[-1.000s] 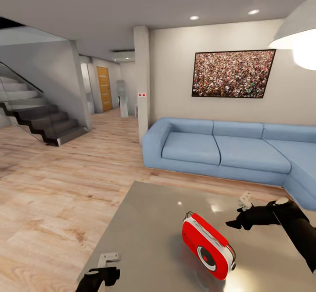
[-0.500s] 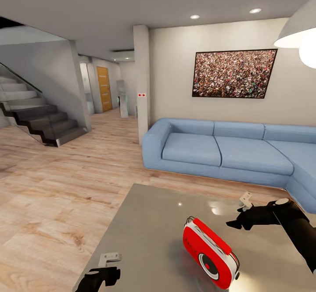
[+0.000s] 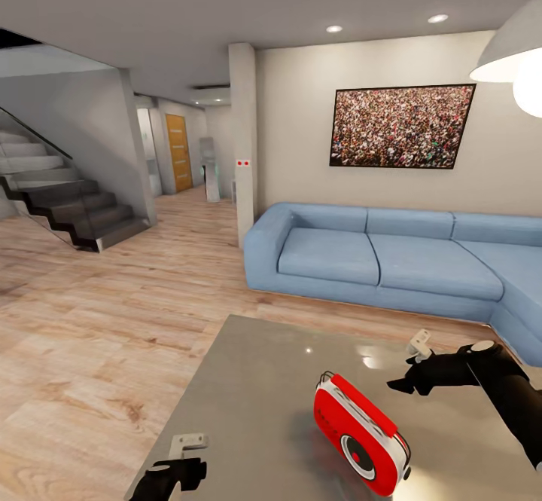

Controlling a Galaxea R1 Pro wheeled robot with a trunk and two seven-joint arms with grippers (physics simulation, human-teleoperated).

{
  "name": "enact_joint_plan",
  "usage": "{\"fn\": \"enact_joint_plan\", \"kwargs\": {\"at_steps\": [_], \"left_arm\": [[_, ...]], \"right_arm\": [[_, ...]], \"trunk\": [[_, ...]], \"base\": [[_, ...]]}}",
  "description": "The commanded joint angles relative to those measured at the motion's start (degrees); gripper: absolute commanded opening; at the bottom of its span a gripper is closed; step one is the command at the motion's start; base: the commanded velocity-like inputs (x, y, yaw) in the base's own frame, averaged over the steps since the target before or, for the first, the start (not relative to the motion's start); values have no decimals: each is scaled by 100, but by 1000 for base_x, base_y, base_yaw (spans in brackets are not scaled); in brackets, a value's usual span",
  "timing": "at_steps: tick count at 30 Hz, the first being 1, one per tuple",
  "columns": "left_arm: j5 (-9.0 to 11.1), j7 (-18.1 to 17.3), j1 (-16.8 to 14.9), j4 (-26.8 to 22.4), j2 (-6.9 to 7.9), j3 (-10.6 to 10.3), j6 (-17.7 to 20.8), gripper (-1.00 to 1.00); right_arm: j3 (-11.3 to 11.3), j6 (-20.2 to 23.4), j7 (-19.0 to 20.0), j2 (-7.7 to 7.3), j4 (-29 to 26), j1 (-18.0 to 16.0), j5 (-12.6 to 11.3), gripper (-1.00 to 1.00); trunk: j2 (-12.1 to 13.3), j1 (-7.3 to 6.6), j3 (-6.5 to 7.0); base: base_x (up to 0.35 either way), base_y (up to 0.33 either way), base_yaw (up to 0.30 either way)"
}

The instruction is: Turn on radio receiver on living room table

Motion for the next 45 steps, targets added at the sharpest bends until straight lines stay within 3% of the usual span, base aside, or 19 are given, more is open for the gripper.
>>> {"fn": "enact_joint_plan", "kwargs": {"at_steps": [1,20,28,45], "left_arm": [[0,0,0,0,-1,-2,0,100],[17,-52,-2,-1,5,-5,-15,100],[12,-44,-2,0,15,-9,-74,100],[9,-27,-2,3,-4,-8,-79,100]], "right_arm": [[0,0,0,0,0,0,0,100],[59,32,66,11,9,0,-30,100],[63,85,18,240,9,0,-3,100],[68,16,-18,263,94,0,111,100]], "trunk": [[0,0,0],[0,0,0],[0,0,0],[0,0,0]], "base": [[0,0,0],[0,0,0],[11,41,0],[8,25,0]]}}
